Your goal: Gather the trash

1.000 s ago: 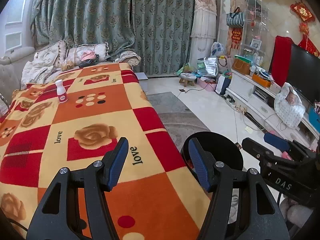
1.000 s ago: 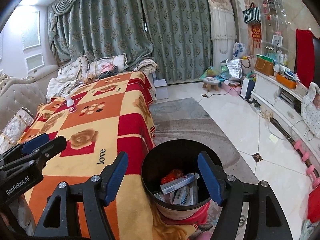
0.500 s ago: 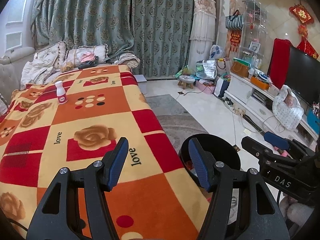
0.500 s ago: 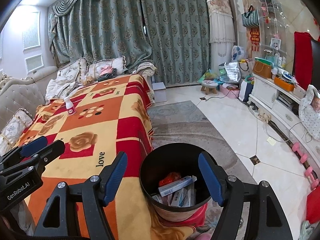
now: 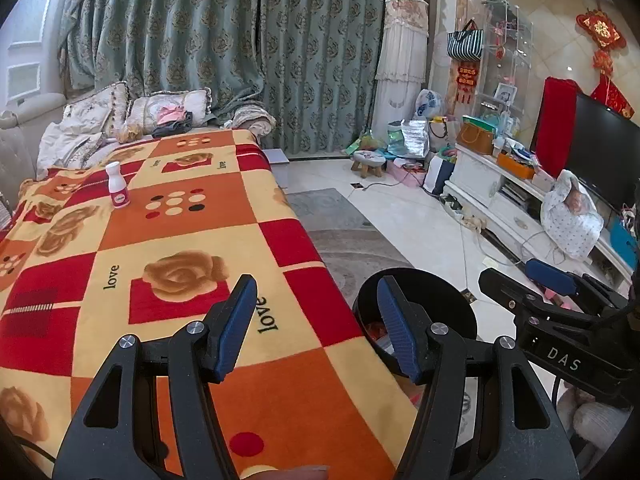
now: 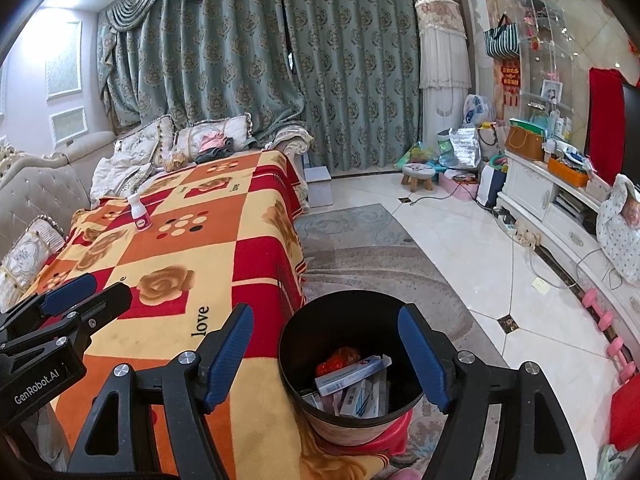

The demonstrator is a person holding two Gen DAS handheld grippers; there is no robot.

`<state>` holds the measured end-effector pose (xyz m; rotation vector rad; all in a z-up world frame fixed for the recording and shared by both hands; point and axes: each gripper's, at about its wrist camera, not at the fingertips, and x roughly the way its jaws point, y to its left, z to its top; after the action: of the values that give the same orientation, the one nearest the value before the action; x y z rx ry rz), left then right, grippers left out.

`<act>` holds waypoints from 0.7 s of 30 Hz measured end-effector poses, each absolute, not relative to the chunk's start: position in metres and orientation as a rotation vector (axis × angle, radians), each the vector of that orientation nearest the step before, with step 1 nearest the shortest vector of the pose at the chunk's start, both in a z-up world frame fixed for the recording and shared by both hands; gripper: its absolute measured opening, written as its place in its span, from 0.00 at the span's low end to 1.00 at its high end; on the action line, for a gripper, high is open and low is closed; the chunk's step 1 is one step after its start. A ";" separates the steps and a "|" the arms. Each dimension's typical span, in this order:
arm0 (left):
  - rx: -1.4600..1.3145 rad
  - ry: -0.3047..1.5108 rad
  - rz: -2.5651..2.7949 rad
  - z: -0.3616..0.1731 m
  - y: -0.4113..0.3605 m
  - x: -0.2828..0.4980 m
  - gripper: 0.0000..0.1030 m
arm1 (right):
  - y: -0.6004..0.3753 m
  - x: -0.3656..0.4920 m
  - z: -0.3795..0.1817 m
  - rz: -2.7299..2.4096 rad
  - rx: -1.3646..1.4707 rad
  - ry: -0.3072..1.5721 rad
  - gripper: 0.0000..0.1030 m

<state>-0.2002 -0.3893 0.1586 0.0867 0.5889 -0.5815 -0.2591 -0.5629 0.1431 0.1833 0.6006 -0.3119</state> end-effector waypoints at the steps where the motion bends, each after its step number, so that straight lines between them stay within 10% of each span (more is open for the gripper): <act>1: 0.089 0.590 -0.582 0.158 -0.390 -0.201 0.60 | -0.563 -0.259 0.143 -0.312 0.183 0.601 0.71; 21: 0.088 0.600 -0.587 0.154 -0.390 -0.199 0.60 | -0.568 -0.252 0.141 -0.308 0.183 0.628 0.72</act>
<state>-0.1986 -0.3902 0.1542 0.0877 0.5998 -0.5868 -0.2523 -0.5679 0.1412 0.1826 0.6279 -0.3079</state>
